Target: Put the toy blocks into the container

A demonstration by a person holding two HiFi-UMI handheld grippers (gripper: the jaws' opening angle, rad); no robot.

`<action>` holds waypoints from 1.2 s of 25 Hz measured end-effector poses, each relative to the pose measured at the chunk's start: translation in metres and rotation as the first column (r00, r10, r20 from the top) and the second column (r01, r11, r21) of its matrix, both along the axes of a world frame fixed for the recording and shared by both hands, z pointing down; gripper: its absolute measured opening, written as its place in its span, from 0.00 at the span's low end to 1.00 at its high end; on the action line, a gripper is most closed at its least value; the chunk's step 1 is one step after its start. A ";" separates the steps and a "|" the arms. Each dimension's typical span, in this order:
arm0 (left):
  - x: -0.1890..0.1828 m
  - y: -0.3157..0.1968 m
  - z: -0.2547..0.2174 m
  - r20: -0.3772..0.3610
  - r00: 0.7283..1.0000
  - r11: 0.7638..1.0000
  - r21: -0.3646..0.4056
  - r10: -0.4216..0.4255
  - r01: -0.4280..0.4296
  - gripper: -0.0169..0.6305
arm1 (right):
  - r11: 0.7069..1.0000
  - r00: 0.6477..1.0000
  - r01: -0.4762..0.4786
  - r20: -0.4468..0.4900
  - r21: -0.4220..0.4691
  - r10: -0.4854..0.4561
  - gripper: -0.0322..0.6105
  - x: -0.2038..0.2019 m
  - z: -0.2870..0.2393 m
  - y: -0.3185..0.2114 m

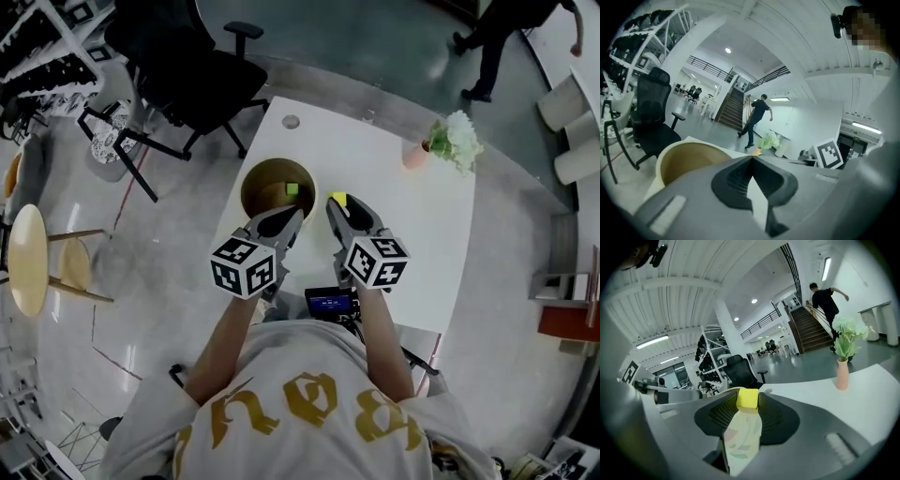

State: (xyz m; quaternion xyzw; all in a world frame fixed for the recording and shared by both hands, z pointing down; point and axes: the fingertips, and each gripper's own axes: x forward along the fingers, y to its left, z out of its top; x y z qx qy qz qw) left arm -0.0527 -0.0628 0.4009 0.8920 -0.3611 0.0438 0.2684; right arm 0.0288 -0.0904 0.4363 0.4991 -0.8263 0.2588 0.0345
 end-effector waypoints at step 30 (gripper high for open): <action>-0.090 -0.024 0.018 0.106 0.976 0.981 0.015 -0.193 0.192 0.03 | 0.977 0.966 0.207 -0.166 0.045 -0.197 0.31 -0.071 0.005 -0.004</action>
